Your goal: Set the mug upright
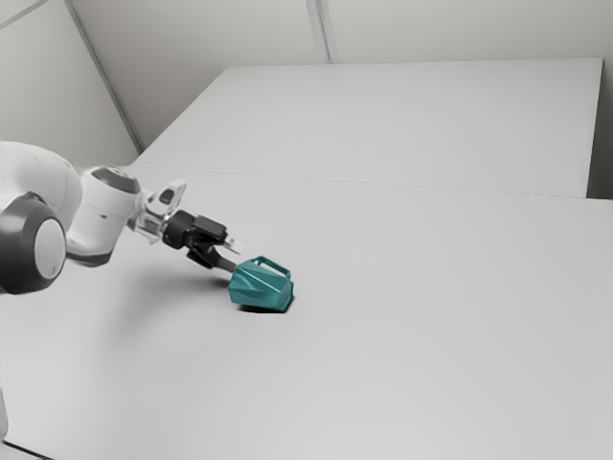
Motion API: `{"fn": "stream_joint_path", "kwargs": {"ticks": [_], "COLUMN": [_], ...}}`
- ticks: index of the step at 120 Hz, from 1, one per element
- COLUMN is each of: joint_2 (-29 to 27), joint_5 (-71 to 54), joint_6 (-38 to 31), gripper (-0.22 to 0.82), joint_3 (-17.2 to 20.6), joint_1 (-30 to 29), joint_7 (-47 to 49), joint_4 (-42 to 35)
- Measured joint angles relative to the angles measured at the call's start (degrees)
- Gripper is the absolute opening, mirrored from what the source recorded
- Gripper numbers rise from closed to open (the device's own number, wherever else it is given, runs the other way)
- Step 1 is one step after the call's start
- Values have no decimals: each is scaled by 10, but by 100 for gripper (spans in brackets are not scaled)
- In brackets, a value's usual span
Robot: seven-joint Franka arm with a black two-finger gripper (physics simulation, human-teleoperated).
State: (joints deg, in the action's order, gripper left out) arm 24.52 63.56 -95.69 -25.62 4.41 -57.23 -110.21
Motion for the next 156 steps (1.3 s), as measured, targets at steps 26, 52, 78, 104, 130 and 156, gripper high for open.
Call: {"fn": "stream_joint_path", "kwargs": {"ticks": [26, 52, 78, 104, 130, 156], "joint_2": [2, 4, -5, -31, -63, -65], "joint_5": [2, 2, 2, 1, -73, -319], "joint_6": [-7, -15, -9, 9, 19, -66], "gripper": [60, 31, -3, -12, -15, -16], "joint_3": [27, 41, 42, 48, 58, 75], "joint_1": [3, 3, 3, 3, 6, 32], "joint_7": [4, 11, 22, 38, 60, 86], "joint_4": [-4, -15, -14, -8, 71, 125]}}
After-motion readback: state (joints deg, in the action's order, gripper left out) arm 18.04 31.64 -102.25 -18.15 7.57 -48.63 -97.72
